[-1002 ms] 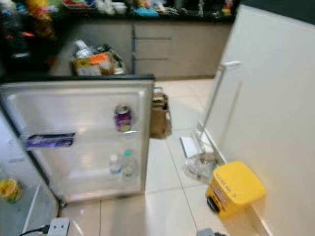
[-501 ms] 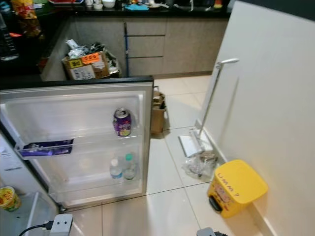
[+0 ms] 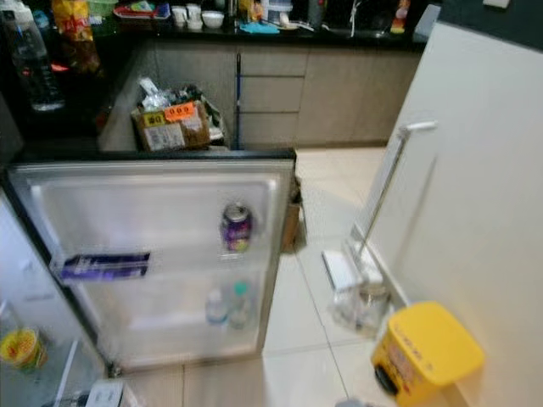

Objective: Restocking fridge

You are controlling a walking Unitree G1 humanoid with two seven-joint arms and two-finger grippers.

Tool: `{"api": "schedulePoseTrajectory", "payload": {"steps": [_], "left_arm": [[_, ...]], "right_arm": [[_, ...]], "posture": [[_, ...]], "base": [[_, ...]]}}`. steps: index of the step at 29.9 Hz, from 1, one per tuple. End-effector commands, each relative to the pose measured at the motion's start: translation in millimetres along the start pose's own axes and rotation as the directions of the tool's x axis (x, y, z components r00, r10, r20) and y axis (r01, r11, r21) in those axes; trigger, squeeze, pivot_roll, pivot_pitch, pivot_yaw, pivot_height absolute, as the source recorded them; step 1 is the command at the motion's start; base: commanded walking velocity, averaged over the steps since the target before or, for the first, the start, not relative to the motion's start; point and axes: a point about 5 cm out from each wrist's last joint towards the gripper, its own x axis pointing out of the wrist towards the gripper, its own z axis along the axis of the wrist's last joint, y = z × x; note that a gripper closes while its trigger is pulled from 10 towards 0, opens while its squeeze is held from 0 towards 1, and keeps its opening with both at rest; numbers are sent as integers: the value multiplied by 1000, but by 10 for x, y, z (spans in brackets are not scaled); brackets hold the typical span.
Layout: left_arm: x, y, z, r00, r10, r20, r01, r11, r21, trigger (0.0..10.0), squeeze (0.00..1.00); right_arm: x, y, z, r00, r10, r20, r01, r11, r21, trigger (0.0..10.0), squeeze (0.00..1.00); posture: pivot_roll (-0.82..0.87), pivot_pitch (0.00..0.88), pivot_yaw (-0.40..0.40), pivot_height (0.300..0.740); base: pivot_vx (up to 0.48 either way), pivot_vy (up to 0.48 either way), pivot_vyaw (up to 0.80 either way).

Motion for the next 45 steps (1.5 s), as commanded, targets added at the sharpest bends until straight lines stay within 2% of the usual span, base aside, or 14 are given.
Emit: {"api": "schedulePoseTrajectory", "payload": {"steps": [1,6,10,12,23,27,35,40,43,45], "left_arm": [[20,-49,89,1000,-15,26,15,1000,15,10000,0],[22,-55,97,999,-16,29,16,1000,15,10000,0],[25,-114,108,998,-62,33,62,998,1,10000,0],[26,-139,94,997,-76,20,76,997,25,10000,0],[26,-118,102,997,-69,22,68,997,23,10000,0],[26,-105,103,998,-62,23,62,998,9,10000,0],[30,-98,129,998,-53,29,52,998,31,10000,0],[33,-59,179,998,-23,55,21,999,44,10000,0],[36,0,256,995,11,95,-14,1000,26,10000,0],[33,99,362,987,70,145,-69,998,-11,10000,0]], "right_arm": [[-6,-59,38,1000,-15,9,15,1000,-10,10000,0],[-5,-58,41,1000,-15,9,15,1000,-11,10000,0],[-4,-56,48,1000,-14,11,14,1000,-11,10000,0],[-3,-51,54,1000,-12,13,12,1000,-12,10000,0],[-1,-44,61,1000,-8,16,8,1000,-13,10000,0],[-1,-32,64,1000,11,18,-11,1000,-16,10000,0],[0,18,73,997,77,28,-76,997,-31,10000,0],[-1,21,146,992,104,65,-100,993,-57,10000,0],[-4,24,274,983,139,122,-129,988,-85,10000,0],[-13,17,423,969,174,176,-153,980,-125,10000,0]], "posture": [[-127,0,-15,740],[-128,0,-14,740],[-127,0,-14,740],[-128,0,-13,740],[-127,0,-10,740],[-126,0,-9,740],[-131,0,-6,740],[-132,0,-5,740],[-133,0,-4,740],[-134,0,-4,740]], "base": [[304,0,0],[299,0,0],[0,-62,0],[0,-472,0],[0,-472,0],[0,0,0],[0,0,0],[0,0,0],[0,0,0],[0,0,0]]}}
